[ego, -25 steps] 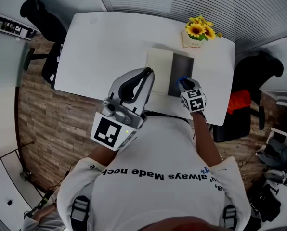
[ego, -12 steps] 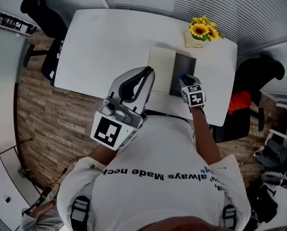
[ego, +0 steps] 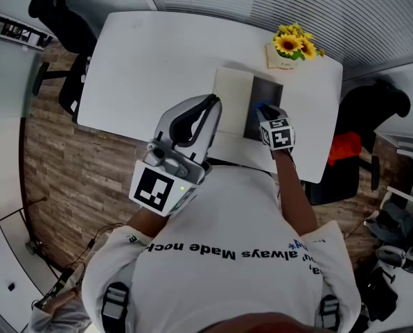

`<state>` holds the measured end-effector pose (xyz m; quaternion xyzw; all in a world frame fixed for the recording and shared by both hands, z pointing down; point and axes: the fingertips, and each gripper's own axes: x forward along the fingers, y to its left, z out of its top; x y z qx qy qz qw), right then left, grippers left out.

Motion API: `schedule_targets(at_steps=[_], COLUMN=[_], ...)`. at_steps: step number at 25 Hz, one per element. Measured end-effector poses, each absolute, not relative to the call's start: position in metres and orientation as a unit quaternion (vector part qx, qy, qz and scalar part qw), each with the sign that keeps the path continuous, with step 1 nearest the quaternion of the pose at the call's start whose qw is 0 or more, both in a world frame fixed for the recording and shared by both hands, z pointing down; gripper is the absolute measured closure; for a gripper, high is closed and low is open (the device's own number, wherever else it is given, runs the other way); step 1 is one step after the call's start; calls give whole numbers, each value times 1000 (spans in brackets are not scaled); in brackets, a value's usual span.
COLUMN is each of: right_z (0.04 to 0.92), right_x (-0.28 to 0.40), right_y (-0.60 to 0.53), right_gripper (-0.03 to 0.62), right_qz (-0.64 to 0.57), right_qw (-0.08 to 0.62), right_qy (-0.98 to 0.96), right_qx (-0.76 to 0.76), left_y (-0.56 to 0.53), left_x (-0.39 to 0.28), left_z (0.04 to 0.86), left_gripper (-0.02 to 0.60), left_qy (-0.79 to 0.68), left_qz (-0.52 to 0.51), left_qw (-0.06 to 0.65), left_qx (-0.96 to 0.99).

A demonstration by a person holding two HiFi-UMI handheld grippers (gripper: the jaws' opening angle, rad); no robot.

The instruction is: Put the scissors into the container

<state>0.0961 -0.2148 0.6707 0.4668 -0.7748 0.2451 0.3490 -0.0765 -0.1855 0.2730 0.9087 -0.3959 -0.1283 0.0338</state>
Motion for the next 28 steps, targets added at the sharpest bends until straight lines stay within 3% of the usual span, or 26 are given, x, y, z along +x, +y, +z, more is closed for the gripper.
schedule_targets(at_steps=[28], right_z=[694], right_x=[96], right_y=[-231], right_gripper=[502], right_qz=[279], right_qw=[361], right_qy=[-758], right_qx=[465], left_y=[-200], left_x=[-76], left_z=[278], left_gripper=[551], left_qy=[-399], left_qz=[-120], left_qw=[37], left_qx=[908])
